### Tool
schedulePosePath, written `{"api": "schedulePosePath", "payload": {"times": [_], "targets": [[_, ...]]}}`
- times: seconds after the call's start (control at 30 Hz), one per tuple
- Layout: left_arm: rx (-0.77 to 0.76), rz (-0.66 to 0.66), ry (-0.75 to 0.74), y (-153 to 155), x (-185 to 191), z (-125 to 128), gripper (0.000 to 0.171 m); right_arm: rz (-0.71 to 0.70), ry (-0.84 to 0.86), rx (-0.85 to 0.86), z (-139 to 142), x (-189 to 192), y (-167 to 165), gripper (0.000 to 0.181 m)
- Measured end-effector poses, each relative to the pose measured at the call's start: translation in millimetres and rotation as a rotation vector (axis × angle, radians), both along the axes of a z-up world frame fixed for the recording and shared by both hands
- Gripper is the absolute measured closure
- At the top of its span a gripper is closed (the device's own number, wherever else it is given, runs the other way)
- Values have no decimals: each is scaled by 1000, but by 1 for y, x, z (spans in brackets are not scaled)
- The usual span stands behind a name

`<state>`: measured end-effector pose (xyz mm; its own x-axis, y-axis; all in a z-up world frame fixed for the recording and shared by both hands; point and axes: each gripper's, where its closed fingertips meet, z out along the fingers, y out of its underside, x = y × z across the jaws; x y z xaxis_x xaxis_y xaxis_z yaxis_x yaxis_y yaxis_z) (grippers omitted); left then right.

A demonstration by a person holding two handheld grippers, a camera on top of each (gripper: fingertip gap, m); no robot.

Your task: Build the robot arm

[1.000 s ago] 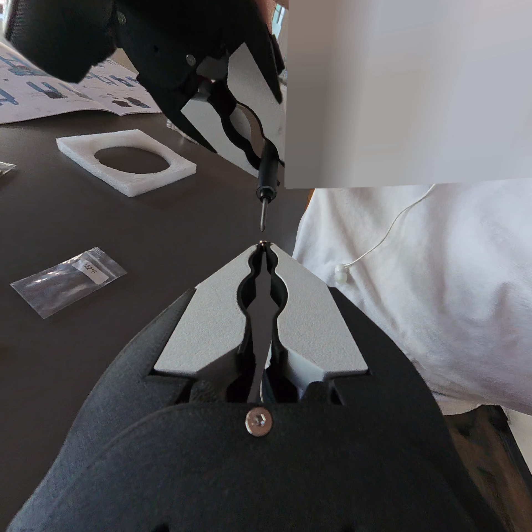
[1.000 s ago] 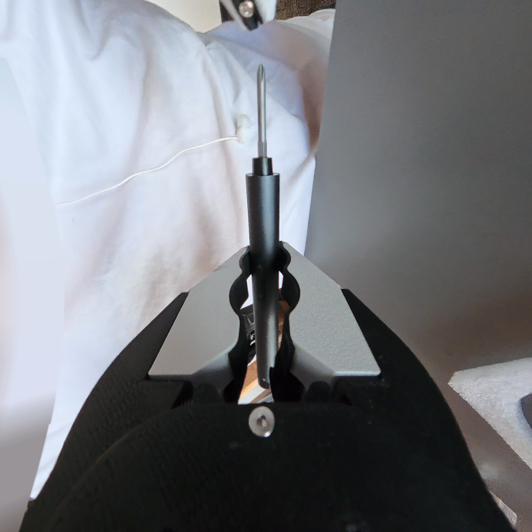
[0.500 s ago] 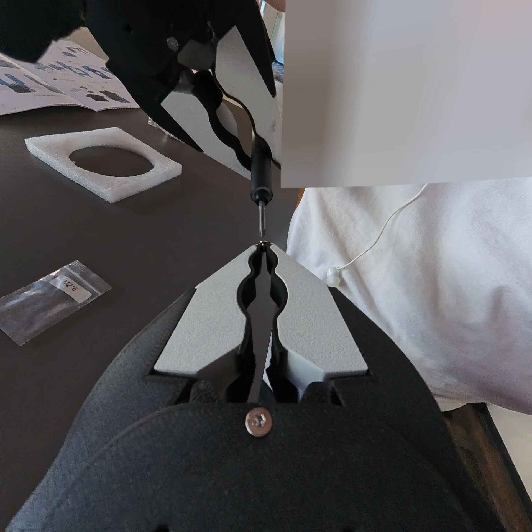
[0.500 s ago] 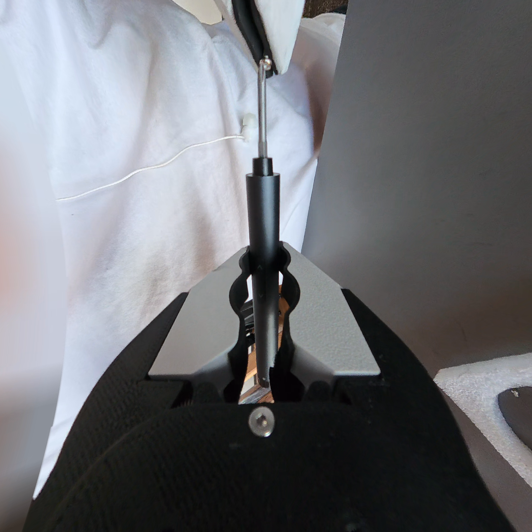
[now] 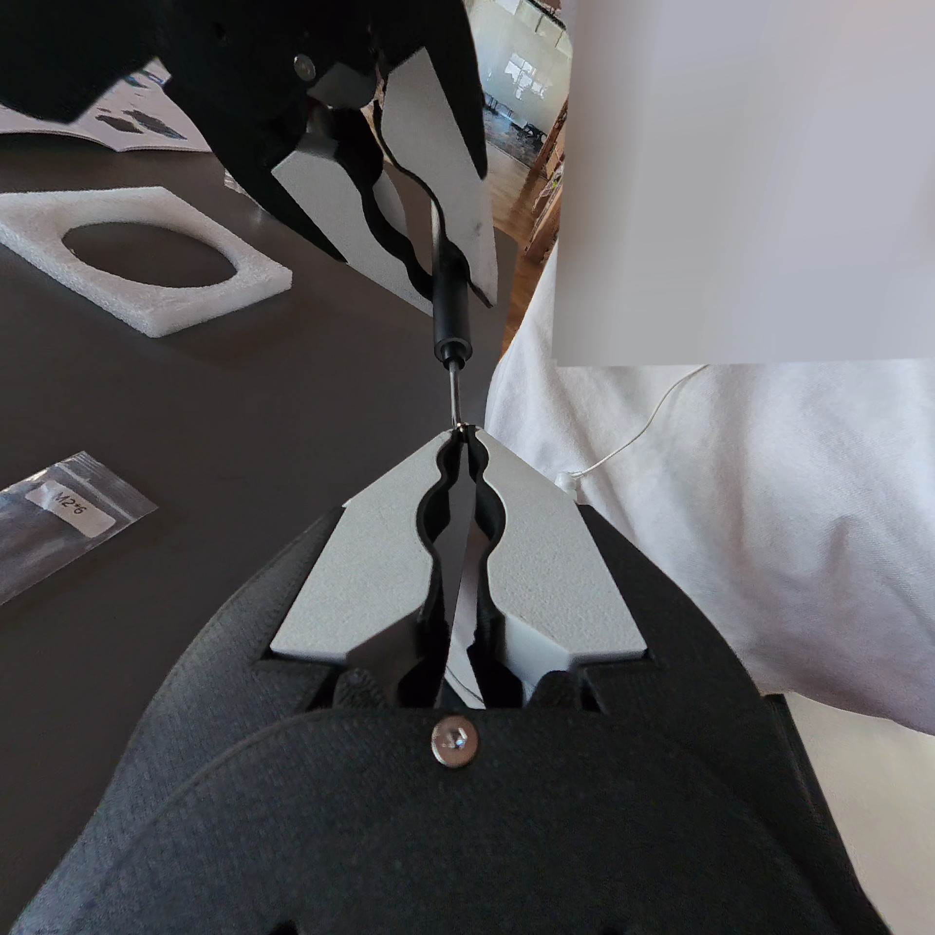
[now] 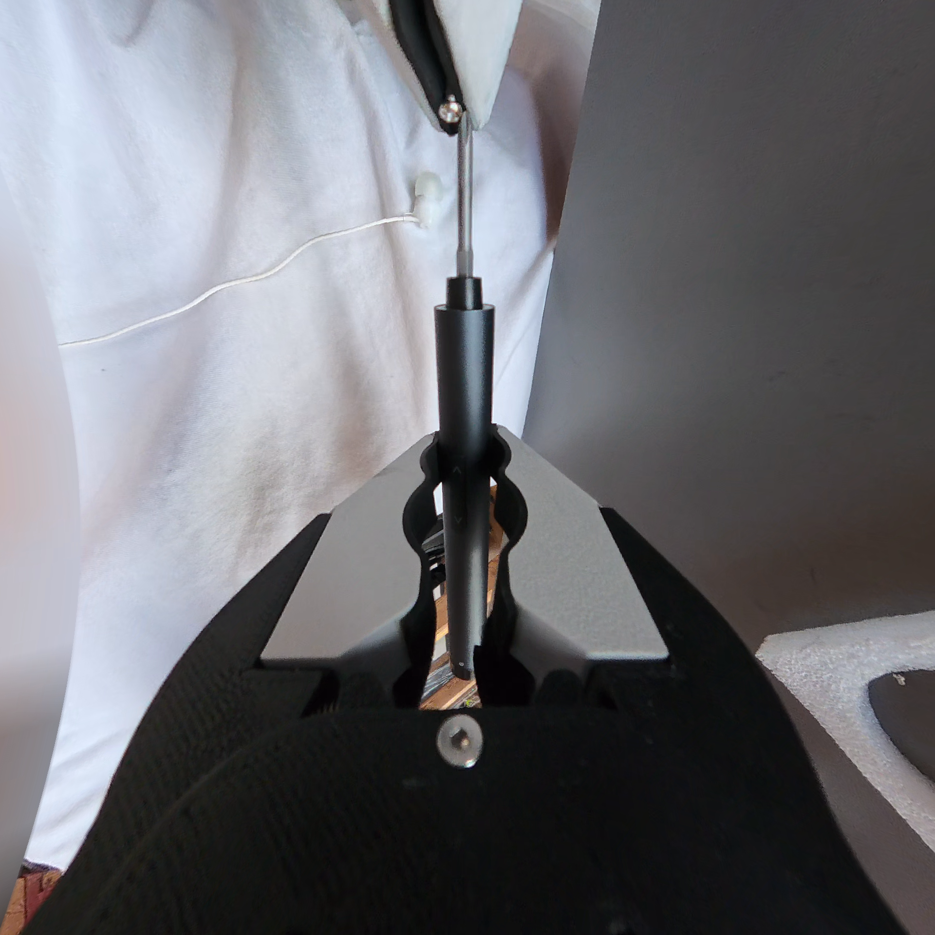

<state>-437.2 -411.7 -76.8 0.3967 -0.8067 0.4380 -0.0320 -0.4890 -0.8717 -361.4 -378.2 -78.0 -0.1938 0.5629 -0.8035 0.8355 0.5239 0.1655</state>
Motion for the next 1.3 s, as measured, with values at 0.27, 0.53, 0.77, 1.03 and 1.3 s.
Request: {"api": "schedulePosePath", "payload": {"times": [0.27,0.53,0.77,1.03,1.3], "targets": [[-15,14,-8,1,-3,-2,171,-8,8,1,2,0,2,165],[-19,-1,-9,0,2,-1,171,-7,9,0,1,0,1,165],[-20,2,-15,0,2,-1,171,2,5,3,2,2,0,165],[-17,-1,-10,-2,2,-1,171,6,-3,7,1,2,0,165],[-14,-4,-10,-3,2,1,171,17,-10,14,1,4,-1,165]]}}
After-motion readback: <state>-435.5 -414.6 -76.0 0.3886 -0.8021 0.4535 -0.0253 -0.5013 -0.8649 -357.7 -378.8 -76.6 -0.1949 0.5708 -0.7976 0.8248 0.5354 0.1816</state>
